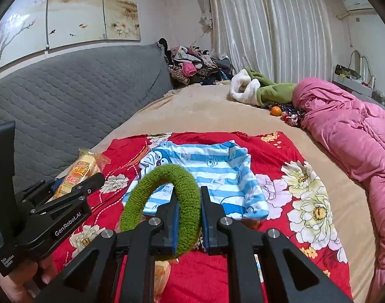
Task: Organize objects
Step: 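Lift rice-cake pack with left tool while right tool lifts green ring toward striped cloth, then carry rice-cake pack over striped cloth with left tool while right tool carries green ring, then open left tool onto striped cloth while right tool releases green ring beside it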
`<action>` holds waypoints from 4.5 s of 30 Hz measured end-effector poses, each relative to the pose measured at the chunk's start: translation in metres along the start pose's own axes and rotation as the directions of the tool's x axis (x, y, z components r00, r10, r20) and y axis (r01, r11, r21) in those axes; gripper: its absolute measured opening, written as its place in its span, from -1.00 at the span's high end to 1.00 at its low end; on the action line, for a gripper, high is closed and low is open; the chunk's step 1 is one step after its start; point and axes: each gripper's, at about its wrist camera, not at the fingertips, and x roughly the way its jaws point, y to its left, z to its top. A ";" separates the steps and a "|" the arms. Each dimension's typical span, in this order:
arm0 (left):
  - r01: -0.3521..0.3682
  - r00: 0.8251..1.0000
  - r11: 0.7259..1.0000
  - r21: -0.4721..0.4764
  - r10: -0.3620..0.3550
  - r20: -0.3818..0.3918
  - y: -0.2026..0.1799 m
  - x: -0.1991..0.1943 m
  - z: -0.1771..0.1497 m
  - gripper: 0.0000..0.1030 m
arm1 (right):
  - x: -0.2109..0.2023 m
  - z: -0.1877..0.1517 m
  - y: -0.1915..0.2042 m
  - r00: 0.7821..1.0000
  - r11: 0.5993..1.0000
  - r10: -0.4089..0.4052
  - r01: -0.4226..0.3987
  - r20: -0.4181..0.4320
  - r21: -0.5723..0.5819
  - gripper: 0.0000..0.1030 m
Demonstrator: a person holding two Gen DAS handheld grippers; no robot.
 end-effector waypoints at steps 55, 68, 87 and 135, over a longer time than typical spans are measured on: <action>-0.056 0.996 0.998 0.020 0.057 -0.073 -0.022 0.165 0.053 0.24 | 0.147 0.060 -0.044 0.999 0.999 -0.038 0.038 -0.018 0.007 0.72; -0.049 0.991 0.999 -0.008 0.047 -0.127 -0.023 0.222 0.042 0.24 | 0.202 0.056 -0.051 0.997 0.999 -0.043 0.045 -0.071 0.025 0.72; -0.065 0.969 0.997 0.049 0.075 -0.236 -0.037 0.290 0.024 0.24 | 0.283 0.036 -0.060 0.970 0.993 -0.116 0.117 -0.211 -0.011 0.72; -0.115 0.914 0.993 0.040 0.121 -0.388 -0.026 0.327 0.004 -0.48 | 0.317 0.007 -0.074 0.912 0.985 -0.161 0.172 -0.376 -0.005 0.35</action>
